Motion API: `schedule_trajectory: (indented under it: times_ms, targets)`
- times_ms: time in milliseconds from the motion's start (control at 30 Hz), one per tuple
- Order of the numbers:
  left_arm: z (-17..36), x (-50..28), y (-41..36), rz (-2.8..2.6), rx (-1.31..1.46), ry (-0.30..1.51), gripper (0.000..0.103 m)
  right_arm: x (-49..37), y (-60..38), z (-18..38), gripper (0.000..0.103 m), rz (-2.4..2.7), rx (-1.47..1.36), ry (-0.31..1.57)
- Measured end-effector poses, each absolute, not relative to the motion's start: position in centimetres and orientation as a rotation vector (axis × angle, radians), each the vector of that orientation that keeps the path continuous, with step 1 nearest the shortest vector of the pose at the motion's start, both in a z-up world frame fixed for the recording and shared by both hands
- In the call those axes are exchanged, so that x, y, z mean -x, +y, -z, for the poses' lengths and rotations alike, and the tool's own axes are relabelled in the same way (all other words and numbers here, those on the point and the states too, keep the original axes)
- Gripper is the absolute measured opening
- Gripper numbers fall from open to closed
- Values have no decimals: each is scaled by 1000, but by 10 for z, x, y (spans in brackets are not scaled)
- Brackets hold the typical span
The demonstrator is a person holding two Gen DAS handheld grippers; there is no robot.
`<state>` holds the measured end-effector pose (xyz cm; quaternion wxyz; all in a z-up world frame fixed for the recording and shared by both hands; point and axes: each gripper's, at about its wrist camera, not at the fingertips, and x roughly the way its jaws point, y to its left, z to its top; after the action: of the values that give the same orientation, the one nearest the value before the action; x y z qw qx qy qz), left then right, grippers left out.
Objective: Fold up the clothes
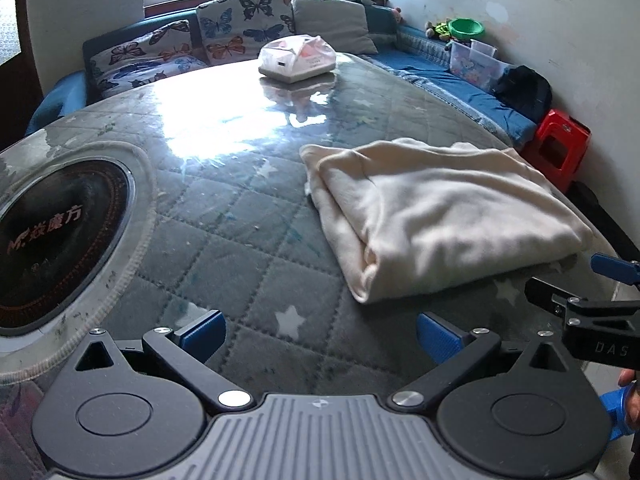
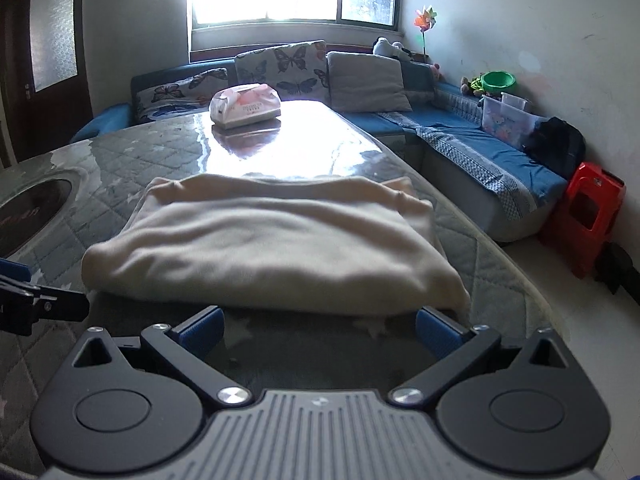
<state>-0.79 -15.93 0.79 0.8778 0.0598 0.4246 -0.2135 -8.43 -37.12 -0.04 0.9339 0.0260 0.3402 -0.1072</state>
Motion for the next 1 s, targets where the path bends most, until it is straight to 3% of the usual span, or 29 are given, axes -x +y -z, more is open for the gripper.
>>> schedule_trajectory:
  times_ms: [700,1000]
  targets:
    - [-7,25,-179,489,-203,890,103,98,-371,4,103,240,-74,713]
    - [-15,15,-183,489,-187,883,103,61,-408,-4,103,329,-24,691]
